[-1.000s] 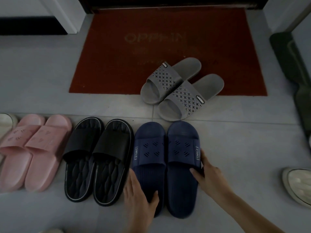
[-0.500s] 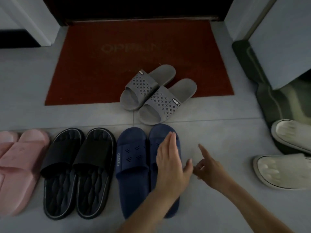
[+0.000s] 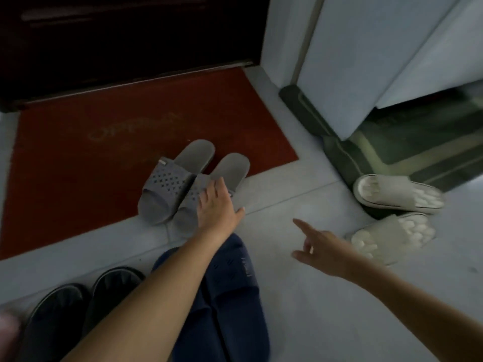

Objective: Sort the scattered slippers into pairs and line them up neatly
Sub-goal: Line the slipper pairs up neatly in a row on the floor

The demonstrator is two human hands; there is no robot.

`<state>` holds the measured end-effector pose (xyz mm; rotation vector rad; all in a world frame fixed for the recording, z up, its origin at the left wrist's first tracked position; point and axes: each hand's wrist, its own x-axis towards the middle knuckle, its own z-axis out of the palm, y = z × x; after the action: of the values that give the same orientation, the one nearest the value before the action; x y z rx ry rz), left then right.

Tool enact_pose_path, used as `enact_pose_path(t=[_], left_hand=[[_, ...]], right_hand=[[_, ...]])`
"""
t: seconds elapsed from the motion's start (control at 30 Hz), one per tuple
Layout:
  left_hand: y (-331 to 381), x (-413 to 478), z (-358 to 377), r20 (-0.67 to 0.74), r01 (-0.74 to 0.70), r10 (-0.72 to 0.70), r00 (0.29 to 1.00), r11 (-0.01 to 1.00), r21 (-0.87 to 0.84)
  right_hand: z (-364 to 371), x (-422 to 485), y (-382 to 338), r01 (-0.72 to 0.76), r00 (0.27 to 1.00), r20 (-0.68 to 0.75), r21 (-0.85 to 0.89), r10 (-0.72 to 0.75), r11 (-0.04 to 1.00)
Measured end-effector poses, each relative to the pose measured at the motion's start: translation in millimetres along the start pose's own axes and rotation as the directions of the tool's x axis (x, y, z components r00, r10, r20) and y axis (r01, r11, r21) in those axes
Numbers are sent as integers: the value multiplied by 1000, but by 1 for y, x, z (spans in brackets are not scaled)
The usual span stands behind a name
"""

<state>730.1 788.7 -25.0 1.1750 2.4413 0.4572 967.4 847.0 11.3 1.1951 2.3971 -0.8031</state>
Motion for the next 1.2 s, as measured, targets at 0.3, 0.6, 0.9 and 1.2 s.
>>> enact_pose_path(t=[0.3, 0.6, 0.9, 1.2], left_hand=[[90, -14, 62, 163, -311, 315, 935, 949, -50], [155, -58, 134, 268, -252, 278, 922, 959, -130], [217, -102, 197, 396, 395, -261, 880, 865, -308], [151, -69, 162, 173, 444, -410, 896, 813, -375]], right_hand=[[-23, -43, 91, -265, 957, -145, -90, 251, 960], [-91, -36, 295, -529, 825, -252, -30, 505, 848], [-86, 53, 329, -25, 941, -338, -34, 12, 999], [-42, 18, 239, 296, 911, -269, -104, -314, 949]])
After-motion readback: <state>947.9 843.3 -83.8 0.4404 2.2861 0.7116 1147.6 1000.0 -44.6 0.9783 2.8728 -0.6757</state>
